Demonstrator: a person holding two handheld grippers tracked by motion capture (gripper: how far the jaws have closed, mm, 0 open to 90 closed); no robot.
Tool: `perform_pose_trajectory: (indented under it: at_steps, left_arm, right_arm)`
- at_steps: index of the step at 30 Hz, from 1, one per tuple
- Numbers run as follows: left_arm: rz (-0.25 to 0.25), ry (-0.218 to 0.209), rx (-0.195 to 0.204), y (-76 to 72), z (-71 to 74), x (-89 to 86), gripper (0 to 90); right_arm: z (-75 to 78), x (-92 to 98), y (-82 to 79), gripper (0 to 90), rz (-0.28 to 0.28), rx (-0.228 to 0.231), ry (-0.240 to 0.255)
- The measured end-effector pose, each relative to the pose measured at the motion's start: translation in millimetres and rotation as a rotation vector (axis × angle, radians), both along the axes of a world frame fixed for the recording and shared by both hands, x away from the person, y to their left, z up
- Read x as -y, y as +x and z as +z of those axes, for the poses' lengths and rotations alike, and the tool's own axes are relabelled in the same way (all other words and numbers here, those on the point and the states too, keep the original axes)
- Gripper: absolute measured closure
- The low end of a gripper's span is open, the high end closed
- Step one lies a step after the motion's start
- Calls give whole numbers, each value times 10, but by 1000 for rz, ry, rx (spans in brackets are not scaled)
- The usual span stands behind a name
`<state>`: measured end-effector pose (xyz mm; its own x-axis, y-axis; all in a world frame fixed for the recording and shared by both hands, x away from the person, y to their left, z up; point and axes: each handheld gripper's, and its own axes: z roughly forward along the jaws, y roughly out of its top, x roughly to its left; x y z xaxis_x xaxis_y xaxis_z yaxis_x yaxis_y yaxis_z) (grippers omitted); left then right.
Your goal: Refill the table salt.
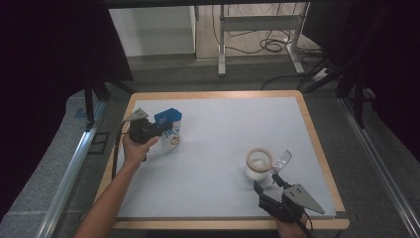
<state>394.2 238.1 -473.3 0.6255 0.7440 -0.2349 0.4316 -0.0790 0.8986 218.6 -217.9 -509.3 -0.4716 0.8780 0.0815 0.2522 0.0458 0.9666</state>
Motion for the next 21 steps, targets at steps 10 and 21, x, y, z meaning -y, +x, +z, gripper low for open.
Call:
perform_pose_trajectory:
  at_steps: [10,21]
  left_arm:
    - [72,-34,-8,-67,-23,-188,882]
    - [78,-40,4,-80,-36,-159,889]
  right_arm:
    - [29,45,-13,298,-12,9,4]
    - [63,170,-66,300,-33,24,11]
